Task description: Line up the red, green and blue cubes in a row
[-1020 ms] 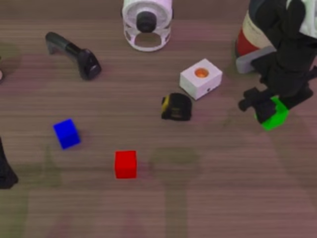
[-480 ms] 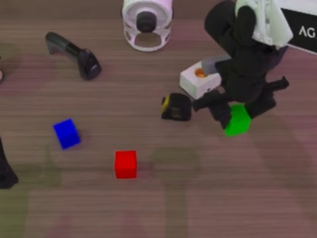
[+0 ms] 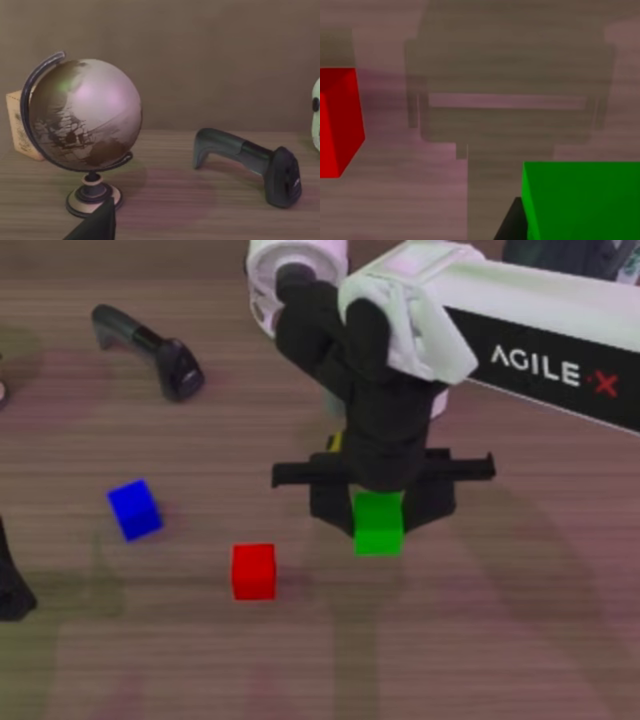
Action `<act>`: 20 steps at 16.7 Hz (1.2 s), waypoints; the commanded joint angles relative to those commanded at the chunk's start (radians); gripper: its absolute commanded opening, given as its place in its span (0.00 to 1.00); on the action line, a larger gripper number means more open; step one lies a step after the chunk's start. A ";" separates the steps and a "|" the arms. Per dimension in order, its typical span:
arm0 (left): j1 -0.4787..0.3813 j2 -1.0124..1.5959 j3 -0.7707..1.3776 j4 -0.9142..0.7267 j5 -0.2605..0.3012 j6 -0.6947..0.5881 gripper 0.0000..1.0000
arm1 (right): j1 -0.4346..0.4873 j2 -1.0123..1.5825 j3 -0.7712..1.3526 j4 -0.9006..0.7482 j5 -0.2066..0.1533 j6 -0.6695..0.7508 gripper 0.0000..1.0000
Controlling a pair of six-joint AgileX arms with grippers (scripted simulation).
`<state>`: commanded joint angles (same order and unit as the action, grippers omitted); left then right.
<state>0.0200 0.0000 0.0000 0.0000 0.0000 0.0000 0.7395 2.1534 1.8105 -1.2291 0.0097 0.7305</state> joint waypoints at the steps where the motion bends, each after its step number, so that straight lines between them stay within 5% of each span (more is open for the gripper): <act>1: 0.000 0.000 0.000 0.000 0.000 0.000 1.00 | 0.015 -0.002 0.005 -0.001 0.001 0.025 0.00; 19: 0.000 0.000 0.000 0.000 0.000 0.000 1.00 | 0.029 0.057 -0.176 0.244 0.002 0.046 0.00; 20: 0.000 0.000 0.000 0.000 0.000 0.000 1.00 | 0.029 0.057 -0.176 0.244 0.002 0.046 0.08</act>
<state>0.0200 0.0000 0.0000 0.0000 0.0000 0.0000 0.7689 2.2101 1.6343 -0.9847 0.0119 0.7766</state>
